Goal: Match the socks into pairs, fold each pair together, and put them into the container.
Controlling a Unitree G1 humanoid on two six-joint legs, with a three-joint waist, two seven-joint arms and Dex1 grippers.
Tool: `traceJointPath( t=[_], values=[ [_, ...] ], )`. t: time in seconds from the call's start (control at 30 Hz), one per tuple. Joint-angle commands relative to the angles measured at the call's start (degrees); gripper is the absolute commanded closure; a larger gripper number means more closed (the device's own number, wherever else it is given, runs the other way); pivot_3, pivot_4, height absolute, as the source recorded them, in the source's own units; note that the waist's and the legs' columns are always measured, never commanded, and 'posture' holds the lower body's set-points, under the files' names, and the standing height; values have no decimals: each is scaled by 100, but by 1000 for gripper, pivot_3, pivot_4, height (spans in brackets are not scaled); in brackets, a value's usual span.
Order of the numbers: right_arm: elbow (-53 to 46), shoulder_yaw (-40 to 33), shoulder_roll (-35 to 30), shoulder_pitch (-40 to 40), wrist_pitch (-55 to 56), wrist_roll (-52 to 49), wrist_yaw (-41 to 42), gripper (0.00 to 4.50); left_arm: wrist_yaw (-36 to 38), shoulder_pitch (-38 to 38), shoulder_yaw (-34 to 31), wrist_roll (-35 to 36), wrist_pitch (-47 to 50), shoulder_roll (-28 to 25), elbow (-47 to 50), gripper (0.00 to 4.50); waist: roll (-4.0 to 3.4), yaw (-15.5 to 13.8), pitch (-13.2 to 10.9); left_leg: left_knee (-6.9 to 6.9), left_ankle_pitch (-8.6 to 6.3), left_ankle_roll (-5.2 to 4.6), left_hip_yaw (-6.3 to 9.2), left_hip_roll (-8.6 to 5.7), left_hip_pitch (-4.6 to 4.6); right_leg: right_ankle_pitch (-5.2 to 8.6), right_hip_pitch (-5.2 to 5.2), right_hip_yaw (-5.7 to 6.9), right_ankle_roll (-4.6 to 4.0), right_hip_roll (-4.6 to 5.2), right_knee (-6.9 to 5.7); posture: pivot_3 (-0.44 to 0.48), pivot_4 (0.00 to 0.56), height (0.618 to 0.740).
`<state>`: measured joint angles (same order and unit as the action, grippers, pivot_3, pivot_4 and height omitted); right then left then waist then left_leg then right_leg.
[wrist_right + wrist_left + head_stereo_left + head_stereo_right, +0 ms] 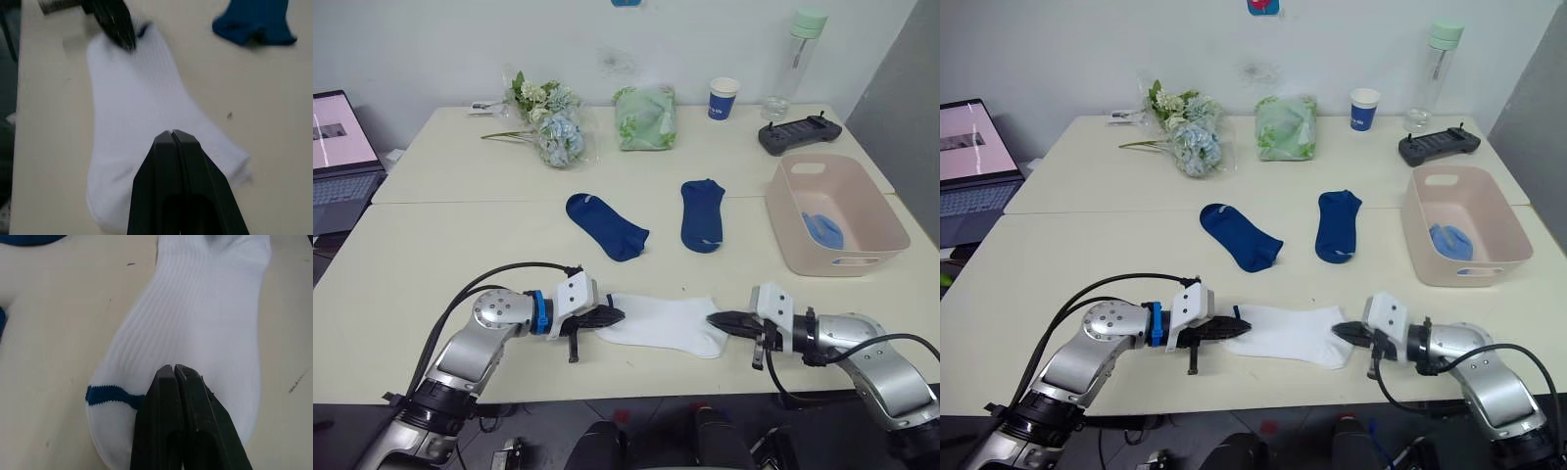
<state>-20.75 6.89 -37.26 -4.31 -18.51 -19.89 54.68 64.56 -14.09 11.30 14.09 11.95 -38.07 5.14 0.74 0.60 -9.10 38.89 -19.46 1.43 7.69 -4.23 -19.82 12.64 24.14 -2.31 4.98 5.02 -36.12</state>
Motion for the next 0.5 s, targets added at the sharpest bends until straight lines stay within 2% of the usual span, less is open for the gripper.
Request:
traceJointPath(
  t=[0.03, 0.17, 0.3, 0.47, 0.5],
  values=[
    [-147, 232, 10, -61, -17, 120, -13, 4500, 71, 47, -36, 22, 36, -127, 298, 4470, 0, -14, 0, 0, 0, 0, -1, -1, 0, 0, -1, -1, 0, 2, 1, 0, 150, 740],
    [126, 728, -59, -67, 172, 676, 27, 4500, 36, 133, 144, -352, -153, -259, 28, 4470, 1, -26, 0, 0, 0, 0, -2, -9, -3, 0, 1, 1, 0, 1, 6, 0, 150, 740],
    [334, 660, -404, 136, 434, 931, 137, 4500, -4, 146, 176, -630, -467, -343, -418, 4470, -2, -46, 1, 0, 0, 0, -3, -13, -2, 0, -2, 2, 0, 1, 7, 0, 150, 740],
    [-203, -39, -478, 282, -237, -11, 109, 4500, 27, 161, -154, 60, 61, -235, -48, 4470, 1, -44, 1, 0, 0, -1, -3, -7, 2, 0, -5, 2, 0, 0, 4, 0, 150, 740],
    [-346, -335, -404, 295, -617, -417, -41, 4320, 2, 226, -187, 71, 27, -250, 55, 4490, 1, -42, 1, 0, 0, -1, -2, -7, 1, 0, -4, 2, 0, -1, 4, 0, 150, 740]
  ],
)
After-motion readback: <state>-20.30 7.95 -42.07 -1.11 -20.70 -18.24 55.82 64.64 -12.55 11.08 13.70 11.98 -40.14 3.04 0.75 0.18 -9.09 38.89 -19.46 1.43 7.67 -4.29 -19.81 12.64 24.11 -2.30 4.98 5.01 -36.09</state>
